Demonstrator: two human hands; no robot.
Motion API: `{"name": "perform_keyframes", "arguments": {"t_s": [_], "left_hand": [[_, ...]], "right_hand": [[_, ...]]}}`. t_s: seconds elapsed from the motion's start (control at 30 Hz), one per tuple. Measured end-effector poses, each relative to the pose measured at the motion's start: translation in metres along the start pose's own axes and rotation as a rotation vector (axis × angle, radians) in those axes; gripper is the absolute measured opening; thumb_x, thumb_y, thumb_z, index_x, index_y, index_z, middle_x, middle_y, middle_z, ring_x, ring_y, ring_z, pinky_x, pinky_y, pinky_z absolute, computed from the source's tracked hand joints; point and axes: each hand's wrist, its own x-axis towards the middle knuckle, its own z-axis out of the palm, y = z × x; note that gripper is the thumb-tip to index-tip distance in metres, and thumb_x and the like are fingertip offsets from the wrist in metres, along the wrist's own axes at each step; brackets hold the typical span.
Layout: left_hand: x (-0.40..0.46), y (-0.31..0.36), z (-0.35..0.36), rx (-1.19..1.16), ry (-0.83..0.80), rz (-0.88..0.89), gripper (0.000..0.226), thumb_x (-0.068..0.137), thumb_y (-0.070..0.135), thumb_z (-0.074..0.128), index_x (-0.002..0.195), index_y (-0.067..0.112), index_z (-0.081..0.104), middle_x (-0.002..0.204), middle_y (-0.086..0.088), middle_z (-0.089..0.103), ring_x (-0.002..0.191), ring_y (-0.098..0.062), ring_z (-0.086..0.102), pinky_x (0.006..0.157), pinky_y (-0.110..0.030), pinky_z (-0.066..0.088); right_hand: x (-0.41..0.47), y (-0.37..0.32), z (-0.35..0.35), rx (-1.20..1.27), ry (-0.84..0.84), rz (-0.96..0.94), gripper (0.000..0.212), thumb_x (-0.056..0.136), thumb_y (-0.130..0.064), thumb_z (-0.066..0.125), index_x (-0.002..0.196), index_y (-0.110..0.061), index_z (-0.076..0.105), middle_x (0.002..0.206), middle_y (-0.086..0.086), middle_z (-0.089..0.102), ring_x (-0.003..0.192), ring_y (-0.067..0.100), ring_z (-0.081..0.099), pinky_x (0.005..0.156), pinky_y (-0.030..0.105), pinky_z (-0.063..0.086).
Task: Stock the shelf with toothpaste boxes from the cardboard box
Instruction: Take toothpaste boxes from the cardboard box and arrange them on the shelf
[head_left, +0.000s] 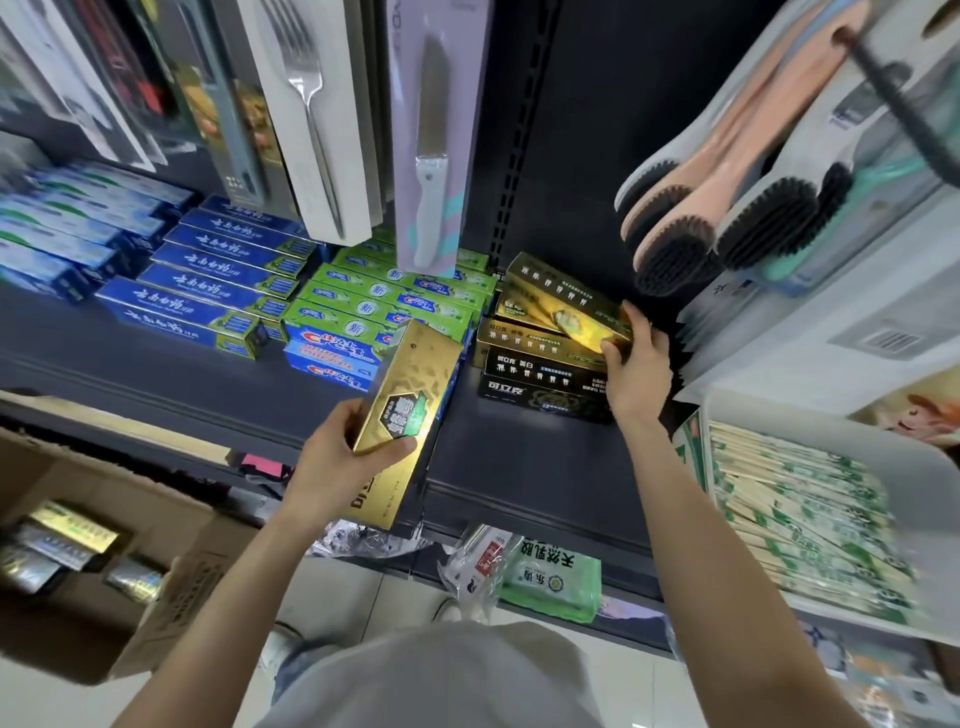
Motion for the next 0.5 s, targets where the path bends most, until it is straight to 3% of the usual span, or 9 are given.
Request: {"name": "perform_keyframes", "arguments": {"t_s": [0.13, 0.23, 0.3, 0.37, 0.43, 0.5], "left_hand": [[0.002, 0.004, 0.003, 0.026, -0.023, 0.018, 0.044, 0.073, 0.027, 0.08, 0.108, 0.02, 0.054, 0.096, 0.009, 0.065, 0.089, -0.009, 0.062, 0.071, -0.023, 0.047], [0.004, 0.009, 0.007, 0.079, -0.017, 0.04, 0.047, 0.072, 0.032, 0.08, 0.108, 0.022, 0.053, 0.094, 0.01, 0.064, 0.089, -0.012, 0.062, 0.069, -0.022, 0.046], [0.006, 0.015, 0.01, 0.151, -0.029, 0.079, 0.049, 0.071, 0.034, 0.08, 0.109, 0.023, 0.05, 0.091, 0.015, 0.062, 0.086, -0.011, 0.06, 0.068, -0.022, 0.043], [0.009, 0.023, 0.013, 0.242, -0.05, 0.111, 0.051, 0.071, 0.036, 0.079, 0.111, 0.025, 0.048, 0.09, 0.016, 0.061, 0.086, -0.011, 0.059, 0.072, -0.024, 0.042], [0.015, 0.03, 0.012, 0.355, -0.11, 0.145, 0.056, 0.071, 0.039, 0.079, 0.116, 0.026, 0.049, 0.095, 0.01, 0.063, 0.088, -0.014, 0.06, 0.074, -0.027, 0.044], [0.025, 0.039, 0.01, 0.458, -0.244, 0.169, 0.064, 0.065, 0.047, 0.079, 0.119, 0.028, 0.05, 0.099, 0.009, 0.064, 0.091, -0.014, 0.062, 0.078, -0.028, 0.048]], "right_hand": [[0.02, -0.013, 0.018, 0.012, -0.023, 0.067, 0.059, 0.092, -0.004, 0.05, 0.144, -0.025, 0.034, 0.147, 0.021, 0.03, 0.118, 0.041, 0.05, 0.093, 0.043, 0.045], [0.008, -0.016, 0.023, 0.009, -0.104, 0.038, 0.066, 0.089, -0.002, 0.053, 0.148, -0.018, 0.026, 0.153, 0.024, 0.016, 0.138, 0.039, 0.027, 0.109, 0.047, 0.033], [-0.017, -0.018, 0.019, -0.054, -0.075, -0.029, 0.061, 0.089, -0.007, 0.056, 0.145, -0.013, 0.033, 0.153, 0.024, 0.016, 0.143, 0.037, 0.013, 0.114, 0.052, 0.02], [-0.051, -0.024, 0.007, 0.045, -0.055, -0.102, 0.047, 0.09, -0.013, 0.058, 0.136, -0.012, 0.047, 0.152, 0.018, 0.023, 0.143, 0.034, 0.016, 0.115, 0.049, 0.021], [-0.081, -0.035, -0.011, 0.264, -0.186, -0.104, 0.042, 0.092, -0.021, 0.059, 0.133, -0.019, 0.051, 0.151, 0.005, 0.027, 0.141, 0.021, 0.022, 0.114, 0.036, 0.026], [-0.095, -0.043, -0.028, 0.464, -0.417, -0.087, 0.056, 0.089, -0.032, 0.062, 0.14, -0.034, 0.038, 0.148, -0.008, 0.029, 0.137, 0.011, 0.029, 0.11, 0.03, 0.031]]}}
